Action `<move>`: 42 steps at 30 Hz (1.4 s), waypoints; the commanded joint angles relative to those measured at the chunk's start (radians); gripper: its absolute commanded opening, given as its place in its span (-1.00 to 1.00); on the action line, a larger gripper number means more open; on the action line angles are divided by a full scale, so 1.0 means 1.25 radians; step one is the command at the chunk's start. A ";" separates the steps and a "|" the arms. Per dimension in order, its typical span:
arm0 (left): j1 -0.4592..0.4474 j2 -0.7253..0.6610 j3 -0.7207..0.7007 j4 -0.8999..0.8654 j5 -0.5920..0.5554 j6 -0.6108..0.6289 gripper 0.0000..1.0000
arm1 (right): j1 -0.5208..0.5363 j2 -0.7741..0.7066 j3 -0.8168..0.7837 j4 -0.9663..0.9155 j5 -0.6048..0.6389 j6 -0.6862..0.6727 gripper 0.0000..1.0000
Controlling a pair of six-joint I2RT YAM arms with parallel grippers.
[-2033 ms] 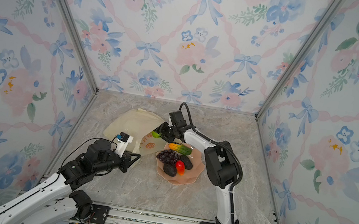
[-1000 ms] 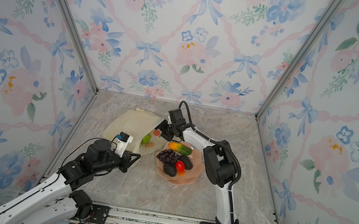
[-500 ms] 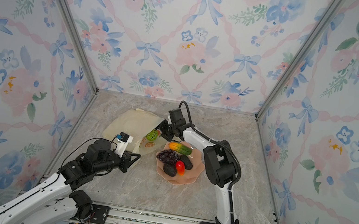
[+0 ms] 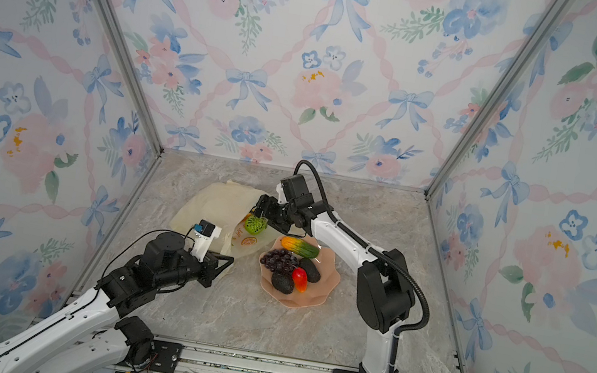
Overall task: Place the fruits into the plastic bag
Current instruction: Place the fruit in the plastic bag, then pick up the fruit from the plate.
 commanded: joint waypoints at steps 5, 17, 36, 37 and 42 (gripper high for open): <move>0.004 -0.009 -0.009 0.017 0.009 -0.010 -1.00 | 0.036 -0.147 -0.079 -0.179 0.091 -0.119 0.69; 0.004 -0.004 -0.009 0.017 0.008 -0.010 -1.00 | 0.071 -0.305 -0.129 -0.484 0.290 -0.292 0.84; 0.004 -0.002 -0.009 0.017 0.010 -0.008 -1.00 | 0.080 -0.321 -0.270 -0.512 0.379 -0.331 0.70; 0.003 -0.002 -0.009 0.017 0.010 -0.009 -1.00 | 0.080 -0.317 -0.273 -0.505 0.377 -0.331 0.67; 0.004 -0.002 -0.008 0.016 0.010 -0.009 -1.00 | 0.080 -0.284 -0.277 -0.469 0.358 -0.335 0.51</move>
